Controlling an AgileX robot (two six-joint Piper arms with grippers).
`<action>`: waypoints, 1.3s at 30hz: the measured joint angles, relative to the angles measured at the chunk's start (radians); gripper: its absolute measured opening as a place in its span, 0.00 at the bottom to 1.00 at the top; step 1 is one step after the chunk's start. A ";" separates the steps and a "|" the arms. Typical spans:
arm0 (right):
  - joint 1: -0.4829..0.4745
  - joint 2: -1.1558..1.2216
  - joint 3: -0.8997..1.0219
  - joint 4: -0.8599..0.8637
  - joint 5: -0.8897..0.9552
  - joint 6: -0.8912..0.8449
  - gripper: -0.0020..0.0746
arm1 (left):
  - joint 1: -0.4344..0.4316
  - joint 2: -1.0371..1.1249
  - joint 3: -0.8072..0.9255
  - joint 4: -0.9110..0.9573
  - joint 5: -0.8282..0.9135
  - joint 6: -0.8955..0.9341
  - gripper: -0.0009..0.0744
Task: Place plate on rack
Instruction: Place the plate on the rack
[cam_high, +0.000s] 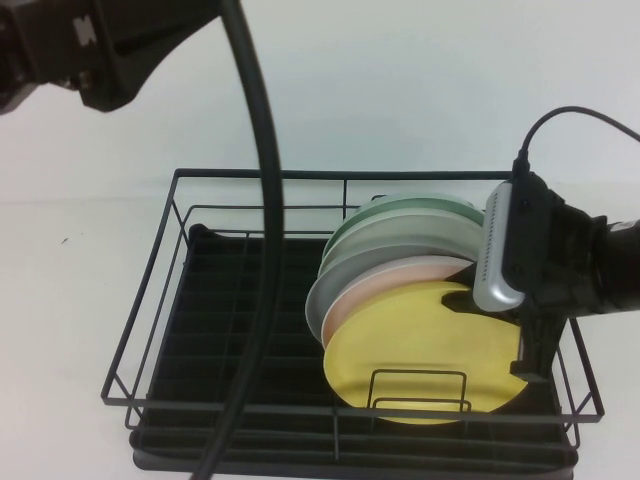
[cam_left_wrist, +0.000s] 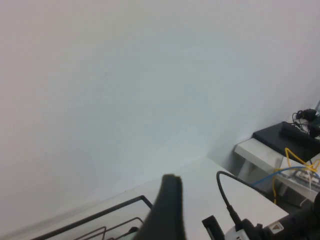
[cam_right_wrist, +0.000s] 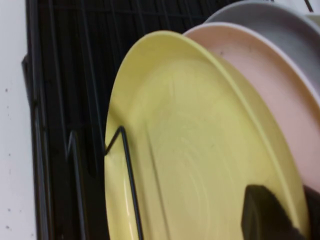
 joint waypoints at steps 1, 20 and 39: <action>0.000 0.009 -0.002 0.016 0.000 -0.011 0.14 | 0.000 0.000 0.000 0.008 0.000 0.000 0.93; 0.000 -0.040 0.016 0.137 0.056 -0.062 0.28 | 0.000 0.000 0.000 0.021 0.023 0.002 0.93; 0.000 -0.093 0.016 0.152 0.071 -0.023 0.44 | 0.000 0.000 0.000 0.021 0.048 0.000 0.93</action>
